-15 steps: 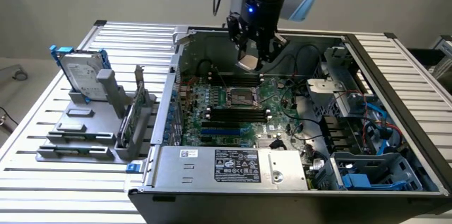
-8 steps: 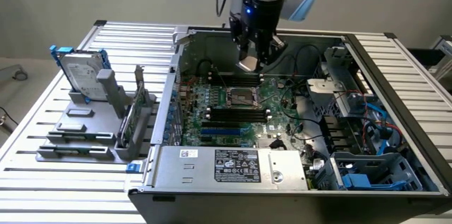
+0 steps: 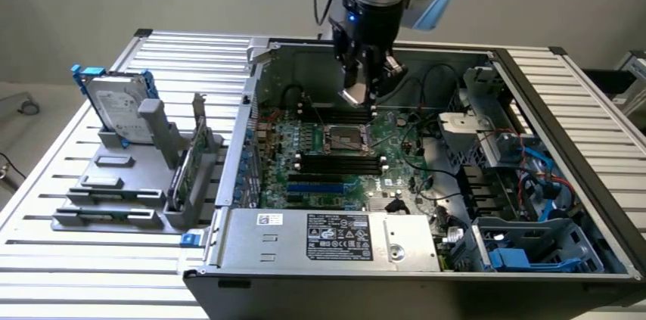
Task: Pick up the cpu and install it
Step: 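Place the cpu into insertion slot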
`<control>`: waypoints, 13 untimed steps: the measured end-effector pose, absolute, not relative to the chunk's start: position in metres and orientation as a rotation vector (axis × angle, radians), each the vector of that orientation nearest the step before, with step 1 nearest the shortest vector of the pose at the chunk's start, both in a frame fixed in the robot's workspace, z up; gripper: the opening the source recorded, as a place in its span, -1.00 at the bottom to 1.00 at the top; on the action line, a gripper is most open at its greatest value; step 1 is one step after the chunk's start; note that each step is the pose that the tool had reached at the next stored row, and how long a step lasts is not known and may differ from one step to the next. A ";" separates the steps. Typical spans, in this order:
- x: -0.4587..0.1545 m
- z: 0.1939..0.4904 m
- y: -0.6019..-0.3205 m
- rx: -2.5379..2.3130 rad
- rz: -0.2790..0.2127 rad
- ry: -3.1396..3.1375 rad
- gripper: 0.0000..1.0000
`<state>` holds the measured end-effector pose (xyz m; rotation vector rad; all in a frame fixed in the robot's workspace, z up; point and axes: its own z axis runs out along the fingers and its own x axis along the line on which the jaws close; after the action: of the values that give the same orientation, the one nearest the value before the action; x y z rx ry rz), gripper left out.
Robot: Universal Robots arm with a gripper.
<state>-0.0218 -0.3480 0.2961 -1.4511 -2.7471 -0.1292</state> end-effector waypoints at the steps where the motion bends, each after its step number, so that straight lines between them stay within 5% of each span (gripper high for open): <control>1: -0.022 0.295 -0.348 -1.478 -0.130 -2.734 0.09; 13: -0.022 0.289 -0.348 -1.752 -0.134 -2.577 0.09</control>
<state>-0.0218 -0.3480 0.2891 -1.7521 -2.5766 -0.1344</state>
